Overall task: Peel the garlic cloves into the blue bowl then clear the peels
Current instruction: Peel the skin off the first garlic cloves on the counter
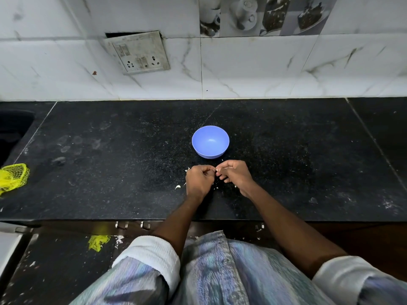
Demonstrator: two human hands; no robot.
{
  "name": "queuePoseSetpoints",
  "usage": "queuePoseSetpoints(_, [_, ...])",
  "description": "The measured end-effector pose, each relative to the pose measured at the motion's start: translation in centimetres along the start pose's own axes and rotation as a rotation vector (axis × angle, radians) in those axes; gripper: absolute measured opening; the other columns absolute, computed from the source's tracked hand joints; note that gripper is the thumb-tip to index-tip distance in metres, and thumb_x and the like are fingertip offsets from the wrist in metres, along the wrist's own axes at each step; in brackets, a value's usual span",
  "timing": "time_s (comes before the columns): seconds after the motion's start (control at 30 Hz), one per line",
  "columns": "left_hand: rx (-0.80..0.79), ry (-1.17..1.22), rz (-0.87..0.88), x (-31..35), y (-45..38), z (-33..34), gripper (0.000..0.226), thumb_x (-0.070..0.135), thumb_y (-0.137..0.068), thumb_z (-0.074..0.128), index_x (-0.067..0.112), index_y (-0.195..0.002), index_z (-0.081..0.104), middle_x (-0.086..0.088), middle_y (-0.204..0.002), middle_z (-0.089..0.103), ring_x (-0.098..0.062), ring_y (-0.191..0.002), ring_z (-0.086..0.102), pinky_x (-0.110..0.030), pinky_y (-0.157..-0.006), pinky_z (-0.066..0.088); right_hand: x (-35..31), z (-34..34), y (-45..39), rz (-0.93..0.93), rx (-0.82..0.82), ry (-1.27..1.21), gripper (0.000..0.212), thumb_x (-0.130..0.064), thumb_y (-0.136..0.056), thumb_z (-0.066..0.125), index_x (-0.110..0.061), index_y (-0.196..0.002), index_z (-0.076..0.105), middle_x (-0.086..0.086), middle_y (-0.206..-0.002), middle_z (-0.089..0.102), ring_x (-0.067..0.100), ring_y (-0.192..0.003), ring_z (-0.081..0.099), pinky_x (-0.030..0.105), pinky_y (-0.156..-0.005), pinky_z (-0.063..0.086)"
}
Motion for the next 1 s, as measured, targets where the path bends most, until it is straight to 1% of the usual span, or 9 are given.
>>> queuePoseSetpoints(0.1, [0.054,0.032,-0.052,-0.5,0.0,-0.5,0.018,0.012,-0.092,0.069,0.019,-0.093,0.085,0.007,-0.089,0.08,-0.01,-0.081,0.073,-0.026,-0.079,0.058,0.5,0.1,-0.2,0.056,0.017,-0.109,0.02,-0.001,-0.092,0.059,-0.007,-0.098,0.077,0.01,-0.076,0.074,0.014,-0.065,0.064,0.026,-0.061,0.052])
queuePoseSetpoints(0.23, [0.001,0.014,-0.002,-0.2,-0.1,0.0,0.023,0.007,-0.092,0.067,0.019,-0.102,0.084,0.007,-0.097,0.081,-0.007,-0.088,0.073,-0.025,-0.087,0.058,1.6,0.3,-0.6,0.191,0.05,-0.335,0.017,-0.009,-0.096,0.058,-0.002,-0.088,0.07,0.01,-0.07,0.063,0.015,-0.057,0.056,0.026,-0.054,0.045])
queuePoseSetpoints(0.43, [-0.028,0.032,0.033,0.6,0.3,0.0,0.025,0.008,-0.089,0.067,0.024,-0.096,0.085,0.012,-0.084,0.079,-0.002,-0.075,0.071,-0.018,-0.073,0.055,2.4,0.9,-0.6,0.163,0.036,-0.014,0.026,-0.031,-0.09,0.078,-0.006,-0.089,0.074,0.001,-0.064,0.061,0.009,-0.053,0.049,0.024,-0.046,0.037])
queuePoseSetpoints(0.57, [-0.077,0.089,0.029,0.2,0.1,0.8,0.027,0.008,-0.085,0.067,0.022,-0.098,0.085,0.014,-0.081,0.079,-0.008,-0.072,0.074,-0.027,-0.071,0.062,1.2,-1.7,-0.4,0.03,0.289,0.043,0.015,-0.018,-0.087,0.078,-0.01,-0.074,0.075,-0.005,-0.061,0.065,0.007,-0.055,0.054,0.023,-0.052,0.041])
queuePoseSetpoints(0.63, [-0.089,0.049,0.026,0.0,0.1,0.9,0.023,0.01,-0.085,0.07,0.023,-0.095,0.085,0.014,-0.079,0.079,-0.004,-0.074,0.074,-0.028,-0.074,0.062,0.8,-2.7,-0.3,0.012,0.352,0.079,0.008,-0.007,-0.083,0.078,-0.014,-0.08,0.076,-0.005,-0.064,0.067,0.007,-0.058,0.06,0.019,-0.051,0.044])
queuePoseSetpoints(0.7, [-0.08,0.026,0.031,-0.2,0.0,0.8,0.021,0.011,-0.086,0.071,0.024,-0.096,0.085,0.012,-0.082,0.079,-0.003,-0.078,0.074,-0.025,-0.076,0.06,0.6,-2.0,-0.6,0.011,0.26,0.06,0.017,-0.008,-0.079,0.082,-0.018,-0.091,0.076,-0.002,-0.069,0.07,0.009,-0.064,0.066,0.017,-0.053,0.049])
queuePoseSetpoints(0.77, [-0.084,0.017,0.047,-0.1,0.0,0.9,0.023,0.011,-0.088,0.07,0.025,-0.099,0.085,0.01,-0.082,0.079,-0.004,-0.077,0.073,-0.022,-0.074,0.057,0.4,-0.9,-0.7,-0.001,0.173,0.047,0.011,-0.018,-0.081,0.085,-0.018,-0.09,0.079,-0.003,-0.076,0.076,0.01,-0.076,0.073,0.022,-0.067,0.057])
queuePoseSetpoints(0.93, [-0.082,0.066,0.045,-0.1,0.0,0.9,0.024,0.008,-0.088,0.073,0.025,-0.099,0.085,0.013,-0.069,0.073,0.007,-0.061,0.062,-0.015,-0.065,0.048,-0.2,-1.0,-0.8,-0.081,0.192,0.16,0.005,-0.019,-0.087,0.079,-0.017,-0.084,0.081,-0.006,-0.077,0.077,0.01,-0.079,0.073,0.022,-0.068,0.054])
queuePoseSetpoints(1.0, [-0.079,0.071,0.045,-0.1,0.0,0.9,0.024,0.008,-0.088,0.073,0.025,-0.1,0.086,0.01,-0.074,0.076,0.008,-0.063,0.061,-0.013,-0.066,0.046,-0.1,-0.9,-0.9,-0.059,0.17,0.163,0.005,-0.017,-0.087,0.077,-0.018,-0.085,0.081,-0.006,-0.079,0.077,0.008,-0.08,0.073,0.022,-0.07,0.056])
Point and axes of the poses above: each hand's wrist, its own y-axis away from the middle knuckle, its own z-axis out of the palm, x = y × z, the point moved 10 cm from there along -y, towards the middle knuckle
